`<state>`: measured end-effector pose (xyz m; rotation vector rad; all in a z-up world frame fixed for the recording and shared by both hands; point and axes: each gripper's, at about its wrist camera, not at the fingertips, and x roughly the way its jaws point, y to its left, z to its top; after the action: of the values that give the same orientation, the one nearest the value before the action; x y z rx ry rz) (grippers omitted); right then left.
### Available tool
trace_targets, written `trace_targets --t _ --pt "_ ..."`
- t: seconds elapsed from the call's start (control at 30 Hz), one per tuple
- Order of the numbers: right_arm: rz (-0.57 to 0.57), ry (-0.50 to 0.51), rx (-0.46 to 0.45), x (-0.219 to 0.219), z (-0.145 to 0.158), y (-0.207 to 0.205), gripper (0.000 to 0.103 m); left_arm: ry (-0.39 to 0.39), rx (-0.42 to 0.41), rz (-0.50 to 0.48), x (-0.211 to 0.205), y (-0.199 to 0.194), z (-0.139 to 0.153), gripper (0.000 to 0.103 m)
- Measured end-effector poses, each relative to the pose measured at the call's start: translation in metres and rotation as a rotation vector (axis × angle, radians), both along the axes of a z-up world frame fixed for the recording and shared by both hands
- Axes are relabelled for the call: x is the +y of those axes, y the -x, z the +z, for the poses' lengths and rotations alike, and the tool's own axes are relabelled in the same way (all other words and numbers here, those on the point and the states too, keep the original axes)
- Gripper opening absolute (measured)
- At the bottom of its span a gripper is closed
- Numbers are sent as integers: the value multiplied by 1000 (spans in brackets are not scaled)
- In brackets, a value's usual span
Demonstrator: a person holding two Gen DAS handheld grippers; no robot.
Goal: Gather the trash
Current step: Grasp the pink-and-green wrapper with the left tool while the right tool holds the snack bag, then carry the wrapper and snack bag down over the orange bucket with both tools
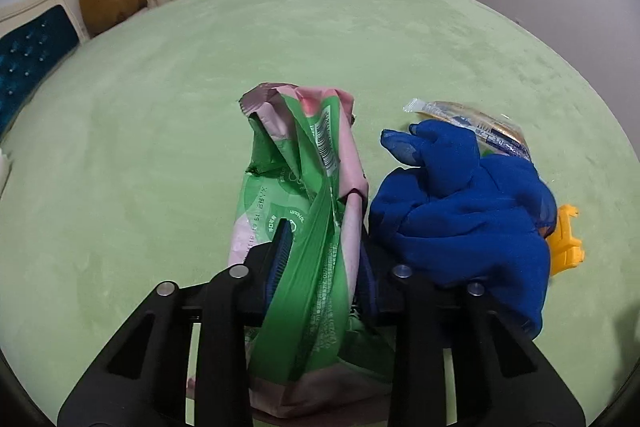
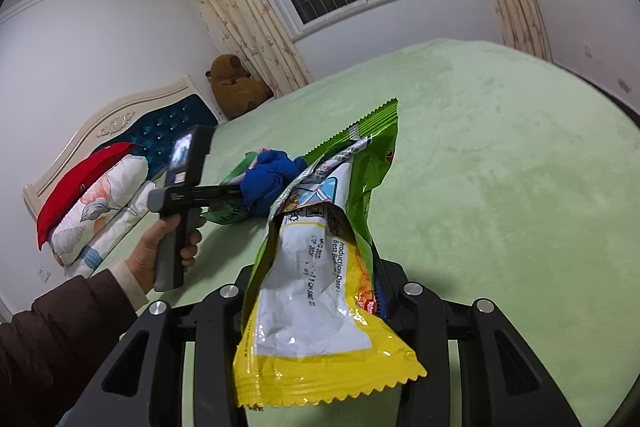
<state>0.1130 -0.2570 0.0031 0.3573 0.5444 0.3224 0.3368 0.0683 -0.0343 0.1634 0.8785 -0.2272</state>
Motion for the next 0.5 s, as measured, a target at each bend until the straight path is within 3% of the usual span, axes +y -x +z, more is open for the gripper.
trace_targets --t 0.2,0.5 --pt "-15 41 -55 -8 19 24 39 132 -10 50 23 26 4 17" --pt "-26 6 -35 -14 22 45 39 139 -33 85 44 90 17 14"
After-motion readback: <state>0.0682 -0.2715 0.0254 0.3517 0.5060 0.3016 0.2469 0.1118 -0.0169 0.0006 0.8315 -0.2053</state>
